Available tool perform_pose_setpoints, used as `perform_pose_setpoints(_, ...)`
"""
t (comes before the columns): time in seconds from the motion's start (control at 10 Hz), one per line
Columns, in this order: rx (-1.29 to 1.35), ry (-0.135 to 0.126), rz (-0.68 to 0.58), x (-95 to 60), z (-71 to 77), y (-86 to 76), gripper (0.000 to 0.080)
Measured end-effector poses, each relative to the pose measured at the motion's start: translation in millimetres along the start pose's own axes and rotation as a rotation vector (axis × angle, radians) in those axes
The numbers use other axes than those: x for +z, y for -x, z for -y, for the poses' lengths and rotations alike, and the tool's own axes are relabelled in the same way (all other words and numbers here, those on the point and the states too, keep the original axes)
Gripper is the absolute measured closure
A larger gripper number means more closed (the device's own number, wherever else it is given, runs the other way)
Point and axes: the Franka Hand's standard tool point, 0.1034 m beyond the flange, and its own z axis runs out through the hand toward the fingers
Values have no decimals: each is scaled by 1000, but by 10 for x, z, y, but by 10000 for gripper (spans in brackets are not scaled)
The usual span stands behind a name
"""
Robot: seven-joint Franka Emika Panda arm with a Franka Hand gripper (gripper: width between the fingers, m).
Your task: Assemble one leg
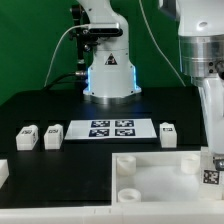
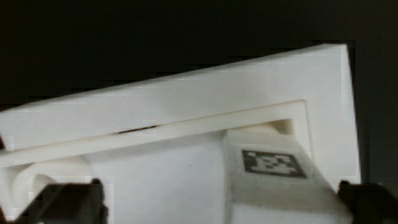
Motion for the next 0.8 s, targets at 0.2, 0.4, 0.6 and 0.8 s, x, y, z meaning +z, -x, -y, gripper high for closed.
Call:
perform_pose_setpoints(0.2, 0, 1, 0, 4, -2, 0, 151)
perform_pose_setpoints(0.4, 0, 1, 0, 5, -2, 0, 151)
perform_pose_setpoints(0.6, -1, 1, 0, 6, -3, 0, 151)
perform_pose_setpoints(0.8, -1, 1, -1, 6, -3, 1, 151)
